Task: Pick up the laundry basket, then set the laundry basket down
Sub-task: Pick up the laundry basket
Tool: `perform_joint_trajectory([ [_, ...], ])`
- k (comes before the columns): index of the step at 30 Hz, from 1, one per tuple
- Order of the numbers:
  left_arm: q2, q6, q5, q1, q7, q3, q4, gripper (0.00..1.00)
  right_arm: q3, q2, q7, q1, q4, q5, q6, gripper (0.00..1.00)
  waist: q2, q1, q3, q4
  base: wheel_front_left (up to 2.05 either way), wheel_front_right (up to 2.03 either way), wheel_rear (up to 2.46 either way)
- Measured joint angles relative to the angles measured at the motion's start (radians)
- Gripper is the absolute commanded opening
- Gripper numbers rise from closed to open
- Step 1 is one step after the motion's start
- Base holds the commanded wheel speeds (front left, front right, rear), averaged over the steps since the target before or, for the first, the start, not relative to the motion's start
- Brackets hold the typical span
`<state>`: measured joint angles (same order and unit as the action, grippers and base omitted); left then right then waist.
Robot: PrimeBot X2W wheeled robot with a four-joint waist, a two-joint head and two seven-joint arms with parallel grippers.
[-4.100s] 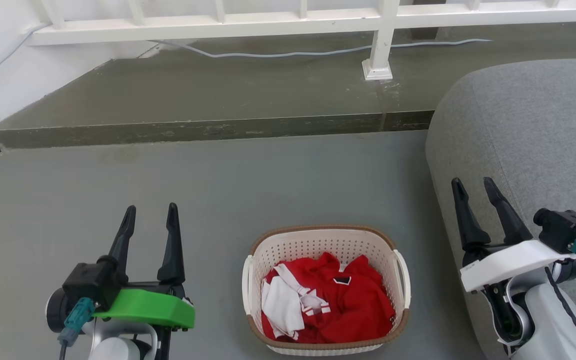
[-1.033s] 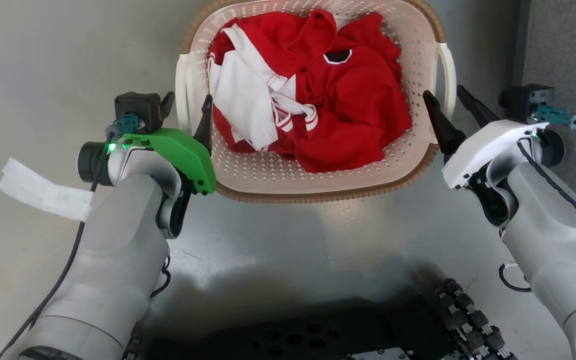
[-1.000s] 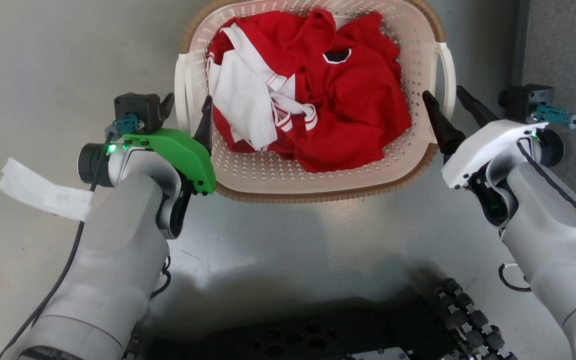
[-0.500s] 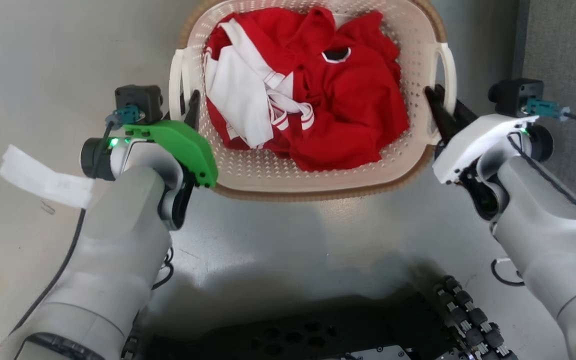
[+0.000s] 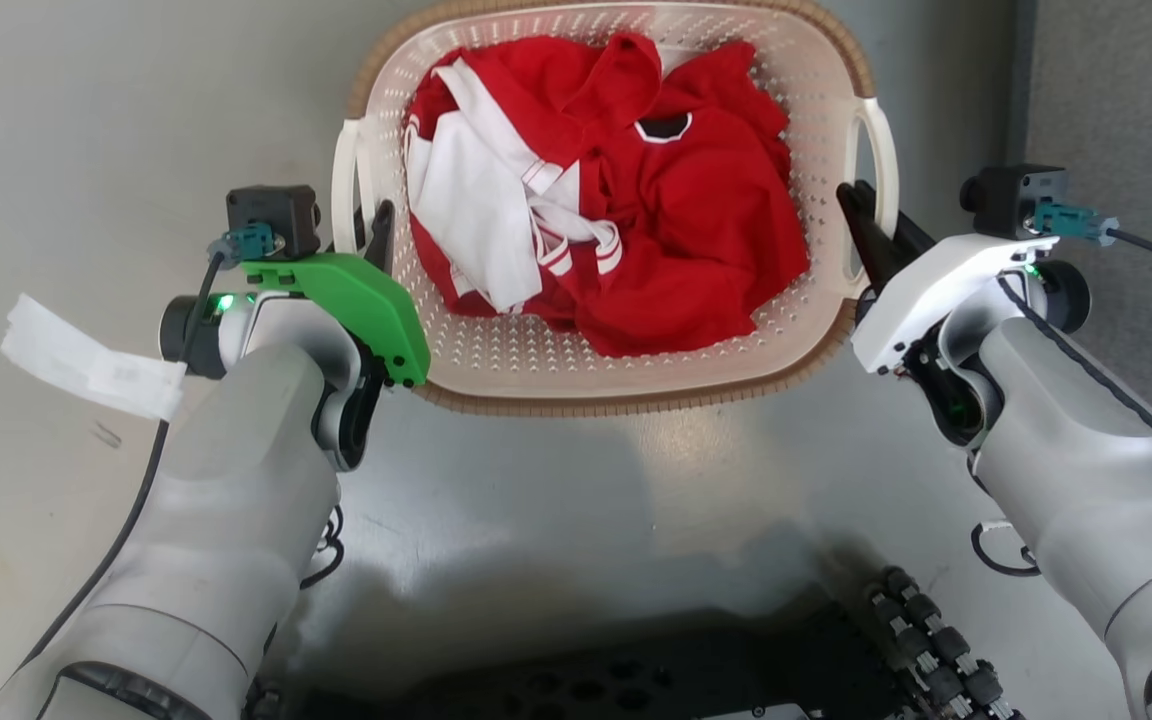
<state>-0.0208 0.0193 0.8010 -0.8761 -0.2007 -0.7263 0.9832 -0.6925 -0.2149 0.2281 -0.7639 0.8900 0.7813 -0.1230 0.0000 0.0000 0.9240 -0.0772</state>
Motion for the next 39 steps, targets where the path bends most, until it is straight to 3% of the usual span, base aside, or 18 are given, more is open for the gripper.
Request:
perform_joint_trajectory([
  [13,0.001,0.026,0.087,0.069,0.004,-0.032,0.062,0.00,-0.074,0.031,-0.004,0.024,0.058,0.067,0.000,0.00,0.0000,-0.0001,-0.134,-0.008,0.00,0.00,0.00],
  [39,0.005,0.059,0.236,0.215,0.129,-0.083,0.127,0.00,-0.166,0.065,-0.165,0.102,0.139,0.191,0.000,0.00,0.0000,-0.0001,-0.468,-0.022,0.00,0.00,0.00],
])
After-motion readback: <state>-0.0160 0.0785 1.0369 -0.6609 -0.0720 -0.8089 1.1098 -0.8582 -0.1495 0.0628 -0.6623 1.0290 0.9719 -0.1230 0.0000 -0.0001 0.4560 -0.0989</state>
